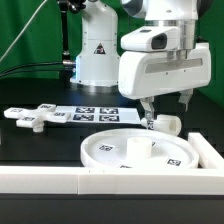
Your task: Assemble round table
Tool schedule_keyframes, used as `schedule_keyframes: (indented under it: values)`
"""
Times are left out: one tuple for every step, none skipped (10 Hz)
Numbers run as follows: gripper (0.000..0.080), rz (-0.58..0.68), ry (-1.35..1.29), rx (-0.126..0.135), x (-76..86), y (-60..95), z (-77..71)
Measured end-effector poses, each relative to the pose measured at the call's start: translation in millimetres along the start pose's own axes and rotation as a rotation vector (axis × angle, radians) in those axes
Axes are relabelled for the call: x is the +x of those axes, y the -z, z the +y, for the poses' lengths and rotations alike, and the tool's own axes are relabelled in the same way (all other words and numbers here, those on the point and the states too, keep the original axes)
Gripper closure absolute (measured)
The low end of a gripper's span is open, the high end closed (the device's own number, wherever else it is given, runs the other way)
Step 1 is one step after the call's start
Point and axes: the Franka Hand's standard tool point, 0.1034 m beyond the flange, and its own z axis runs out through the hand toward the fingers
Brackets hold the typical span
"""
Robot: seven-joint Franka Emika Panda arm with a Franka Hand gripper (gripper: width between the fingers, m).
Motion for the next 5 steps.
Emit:
schedule_keyframes:
  values:
    - [0.0151, -0.044, -0.079, 0.010, -4.1, 0.1, -6.7]
    - [0.0151, -0.119, -0.178, 0.006, -6.7, 3.8, -21.0]
    - [0.0151, -0.178, -0.220, -0.006, -7.9, 3.9, -33.1]
    - [0.0151, -0.240, -0.230, -0.004, -9.4, 4.6, -37.8]
    - [0.0151, -0.323, -0.235, 0.003, -11.1, 6.5, -38.3]
